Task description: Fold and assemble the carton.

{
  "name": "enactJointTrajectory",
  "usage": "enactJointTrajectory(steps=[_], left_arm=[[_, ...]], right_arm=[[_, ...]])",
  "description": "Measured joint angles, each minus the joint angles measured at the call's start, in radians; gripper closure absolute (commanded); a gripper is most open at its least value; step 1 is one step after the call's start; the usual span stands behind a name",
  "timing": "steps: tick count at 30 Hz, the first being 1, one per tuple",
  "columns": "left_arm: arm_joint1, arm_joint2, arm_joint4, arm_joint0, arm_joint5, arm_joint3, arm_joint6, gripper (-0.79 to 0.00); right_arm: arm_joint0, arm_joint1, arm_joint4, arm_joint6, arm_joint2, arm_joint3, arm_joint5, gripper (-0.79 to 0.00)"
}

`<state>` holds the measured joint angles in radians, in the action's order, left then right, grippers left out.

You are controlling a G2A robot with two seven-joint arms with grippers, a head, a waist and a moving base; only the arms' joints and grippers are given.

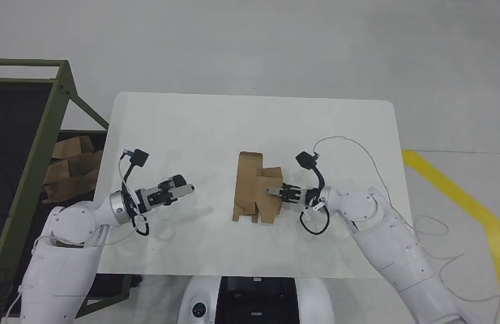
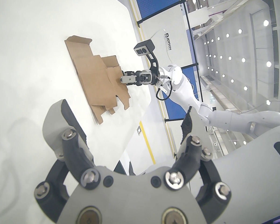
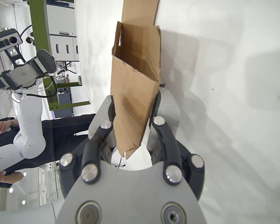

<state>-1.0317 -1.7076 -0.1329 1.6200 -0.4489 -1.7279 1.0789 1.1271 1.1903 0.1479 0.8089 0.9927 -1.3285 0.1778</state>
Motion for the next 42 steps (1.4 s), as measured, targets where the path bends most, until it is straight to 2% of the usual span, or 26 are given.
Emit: enactJointTrajectory(steps=[2,13,26,32,36,42], left_arm=[[0.002,0.002,0.004,0.001,0.001,-0.002,0.0,-0.785],[0.01,0.014,0.014,-0.003,0.009,-0.004,-0.024,-0.785],[0.018,0.034,0.008,-0.034,0.02,0.044,-0.045,-0.785],[0.023,0.052,-0.001,-0.046,0.006,0.042,-0.012,-0.785],[0.026,0.051,0.009,-0.046,0.0,0.038,-0.004,-0.785],[0.026,0.051,0.008,-0.046,0.0,0.038,-0.005,-0.785]], right_arm=[[0.001,0.0,-0.002,-0.004,0.0,0.002,0.002,0.0],[0.021,-0.008,-0.015,-0.011,0.027,-0.019,0.047,0.0],[0.076,-0.03,-0.045,-0.017,0.099,-0.117,0.239,0.0],[0.112,-0.042,-0.091,-0.003,0.137,-0.203,0.316,0.0],[0.127,-0.05,-0.101,0.02,0.154,-0.26,0.315,0.0],[0.127,-0.05,-0.099,0.022,0.156,-0.264,0.311,0.0]])
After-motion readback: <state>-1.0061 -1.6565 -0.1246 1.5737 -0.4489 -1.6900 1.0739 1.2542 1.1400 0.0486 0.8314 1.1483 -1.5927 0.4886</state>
